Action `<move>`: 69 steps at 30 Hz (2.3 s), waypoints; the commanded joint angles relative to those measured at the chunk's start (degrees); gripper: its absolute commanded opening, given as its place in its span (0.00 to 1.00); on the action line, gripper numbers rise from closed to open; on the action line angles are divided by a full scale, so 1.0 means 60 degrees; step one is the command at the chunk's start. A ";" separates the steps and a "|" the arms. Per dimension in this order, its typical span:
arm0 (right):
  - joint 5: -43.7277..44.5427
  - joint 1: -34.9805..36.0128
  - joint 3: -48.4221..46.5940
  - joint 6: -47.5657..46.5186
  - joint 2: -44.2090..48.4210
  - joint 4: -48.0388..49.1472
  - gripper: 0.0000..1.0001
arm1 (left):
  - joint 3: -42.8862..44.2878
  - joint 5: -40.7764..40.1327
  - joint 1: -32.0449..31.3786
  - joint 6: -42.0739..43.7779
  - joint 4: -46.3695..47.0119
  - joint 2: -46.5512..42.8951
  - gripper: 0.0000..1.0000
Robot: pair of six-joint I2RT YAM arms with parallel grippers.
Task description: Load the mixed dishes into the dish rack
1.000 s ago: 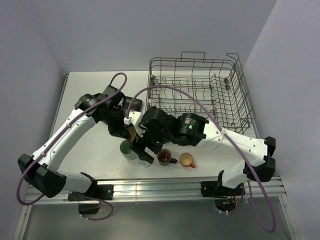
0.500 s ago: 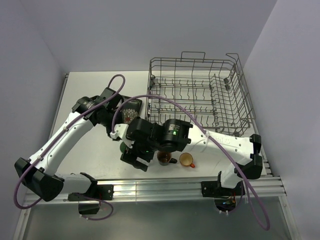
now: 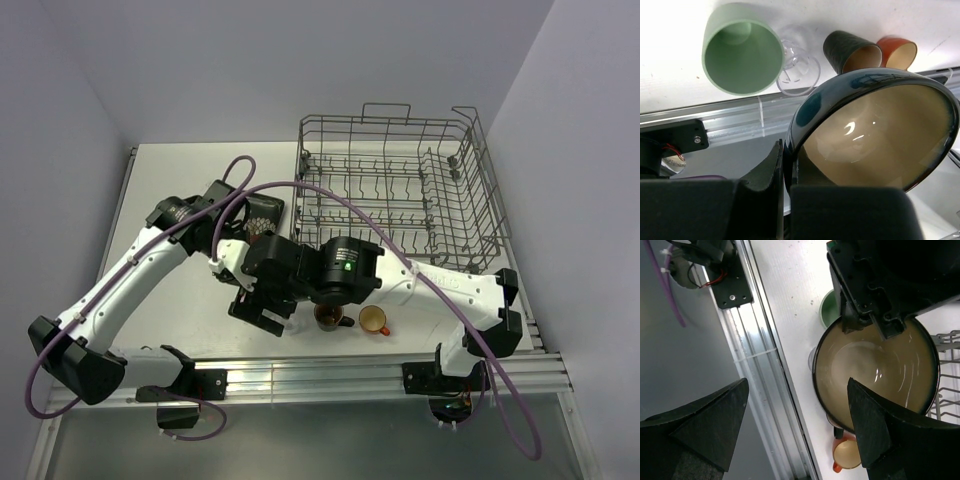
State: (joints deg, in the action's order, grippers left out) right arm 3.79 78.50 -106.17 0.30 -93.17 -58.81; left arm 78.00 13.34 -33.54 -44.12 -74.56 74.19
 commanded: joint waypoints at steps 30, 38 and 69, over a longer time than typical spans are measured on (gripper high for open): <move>0.2037 -0.0176 0.0894 -0.0372 -0.0032 0.1011 0.00 | 0.2215 0.0795 -0.0123 -0.0468 0.0750 -0.0063 0.21; -0.0100 -0.2387 0.0559 -0.0064 0.1113 0.2183 0.00 | 0.5996 -0.4178 0.0228 -0.1626 0.1234 0.0335 0.99; -0.9538 -1.2805 0.1772 1.1873 -0.3881 1.6508 0.00 | 0.1620 -0.2138 0.1972 0.1098 0.4048 0.0392 0.98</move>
State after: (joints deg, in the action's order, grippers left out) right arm -50.68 1.98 -94.43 63.70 -118.26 22.83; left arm 87.96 -2.48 -22.04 -39.55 -53.63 76.47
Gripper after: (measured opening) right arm 0.196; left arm 0.981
